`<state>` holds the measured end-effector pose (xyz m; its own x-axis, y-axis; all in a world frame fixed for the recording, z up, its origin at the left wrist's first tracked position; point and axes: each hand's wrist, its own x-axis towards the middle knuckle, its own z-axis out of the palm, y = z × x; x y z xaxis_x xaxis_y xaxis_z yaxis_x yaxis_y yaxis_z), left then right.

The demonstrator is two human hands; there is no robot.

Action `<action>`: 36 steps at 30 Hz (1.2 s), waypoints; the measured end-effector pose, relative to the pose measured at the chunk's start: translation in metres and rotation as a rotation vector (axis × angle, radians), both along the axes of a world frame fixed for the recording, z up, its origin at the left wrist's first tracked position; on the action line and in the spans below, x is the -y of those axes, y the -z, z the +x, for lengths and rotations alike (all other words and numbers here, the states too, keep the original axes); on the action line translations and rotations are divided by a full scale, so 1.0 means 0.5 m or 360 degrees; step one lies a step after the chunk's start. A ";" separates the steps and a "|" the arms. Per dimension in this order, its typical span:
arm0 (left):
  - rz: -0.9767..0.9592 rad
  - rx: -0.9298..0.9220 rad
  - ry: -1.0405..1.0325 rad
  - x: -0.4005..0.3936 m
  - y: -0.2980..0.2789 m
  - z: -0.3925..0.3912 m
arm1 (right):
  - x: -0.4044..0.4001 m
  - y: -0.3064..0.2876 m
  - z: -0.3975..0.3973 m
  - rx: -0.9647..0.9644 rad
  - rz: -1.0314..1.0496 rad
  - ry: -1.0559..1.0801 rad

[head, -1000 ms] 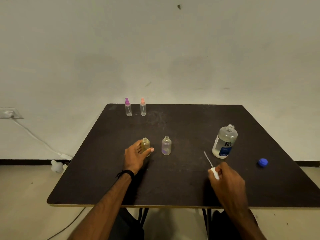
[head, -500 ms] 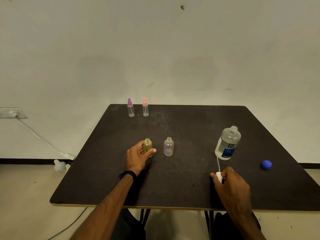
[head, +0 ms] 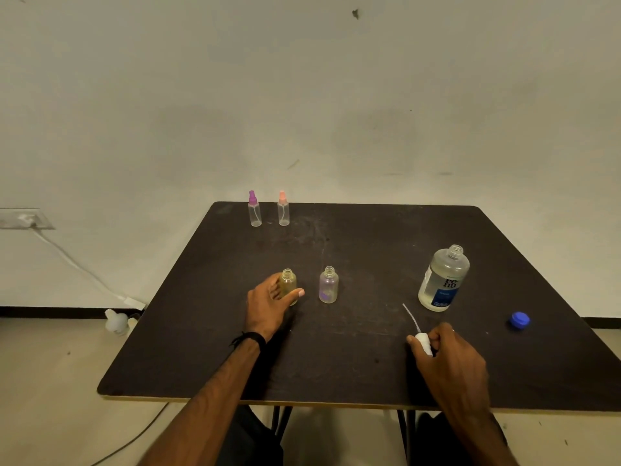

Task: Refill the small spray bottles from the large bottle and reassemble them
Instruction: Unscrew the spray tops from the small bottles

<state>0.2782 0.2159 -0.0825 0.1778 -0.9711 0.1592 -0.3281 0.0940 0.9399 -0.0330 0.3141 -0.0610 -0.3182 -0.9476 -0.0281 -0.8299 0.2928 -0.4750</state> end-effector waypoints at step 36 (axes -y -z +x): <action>0.0159 0.0008 0.0064 -0.021 -0.011 0.005 | -0.051 -0.084 0.003 0.0066 -0.0115 -0.0020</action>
